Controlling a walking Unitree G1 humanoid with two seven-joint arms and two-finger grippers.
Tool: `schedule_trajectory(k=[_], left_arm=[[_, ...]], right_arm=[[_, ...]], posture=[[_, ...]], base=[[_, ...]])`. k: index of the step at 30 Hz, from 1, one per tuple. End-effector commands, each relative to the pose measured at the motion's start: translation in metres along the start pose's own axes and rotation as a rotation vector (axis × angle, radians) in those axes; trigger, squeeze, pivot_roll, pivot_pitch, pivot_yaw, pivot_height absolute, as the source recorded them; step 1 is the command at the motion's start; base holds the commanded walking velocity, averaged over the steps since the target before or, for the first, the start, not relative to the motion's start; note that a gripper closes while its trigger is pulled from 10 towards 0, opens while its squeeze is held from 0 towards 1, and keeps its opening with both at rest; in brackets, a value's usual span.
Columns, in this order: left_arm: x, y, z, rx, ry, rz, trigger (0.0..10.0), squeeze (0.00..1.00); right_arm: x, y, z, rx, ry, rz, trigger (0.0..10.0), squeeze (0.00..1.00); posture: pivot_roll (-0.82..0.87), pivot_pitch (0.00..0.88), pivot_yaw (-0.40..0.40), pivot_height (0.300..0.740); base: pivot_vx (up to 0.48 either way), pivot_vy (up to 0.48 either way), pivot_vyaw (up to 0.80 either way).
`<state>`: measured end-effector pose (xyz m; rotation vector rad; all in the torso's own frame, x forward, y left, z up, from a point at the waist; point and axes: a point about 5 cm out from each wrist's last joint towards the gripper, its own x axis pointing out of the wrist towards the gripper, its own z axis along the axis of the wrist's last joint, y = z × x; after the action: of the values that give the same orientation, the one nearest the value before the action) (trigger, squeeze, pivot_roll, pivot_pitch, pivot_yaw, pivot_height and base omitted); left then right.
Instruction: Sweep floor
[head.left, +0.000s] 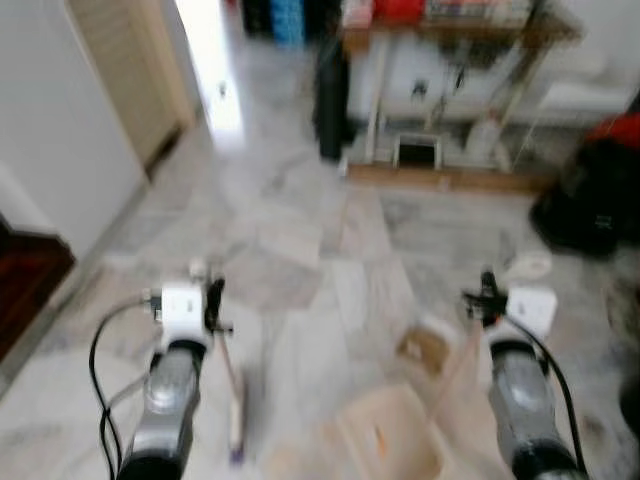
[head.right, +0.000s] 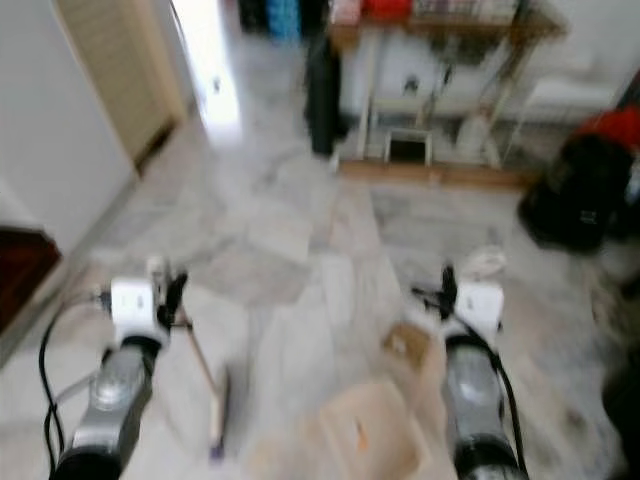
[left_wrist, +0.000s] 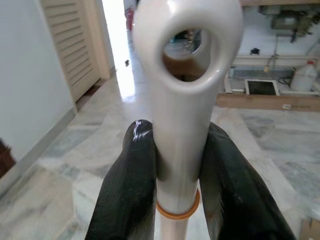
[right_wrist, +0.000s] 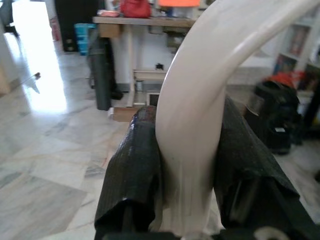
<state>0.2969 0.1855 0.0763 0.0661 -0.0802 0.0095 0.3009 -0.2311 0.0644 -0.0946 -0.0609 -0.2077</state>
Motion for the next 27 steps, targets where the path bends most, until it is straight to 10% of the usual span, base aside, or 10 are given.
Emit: schedule_trajectory(k=[1,27], left_arm=[[0.0021,0.005,0.0071,0.011,-0.038,0.007,10.0,0.0],[0.0037,0.0069,0.0065,0.013,-0.027,0.008,10.0,0.0]], right_arm=[[0.0044,0.0048,0.0075,0.011,-0.034,0.008,10.0,0.0],[0.0032,0.0047,0.0062,0.01,-0.026,0.001,10.0,0.0]], posture=[[0.0,0.0,0.01,0.74],[0.0,0.0,0.015,0.74]], base=[[0.0,0.0,-0.8],[0.0,0.0,-0.8]])
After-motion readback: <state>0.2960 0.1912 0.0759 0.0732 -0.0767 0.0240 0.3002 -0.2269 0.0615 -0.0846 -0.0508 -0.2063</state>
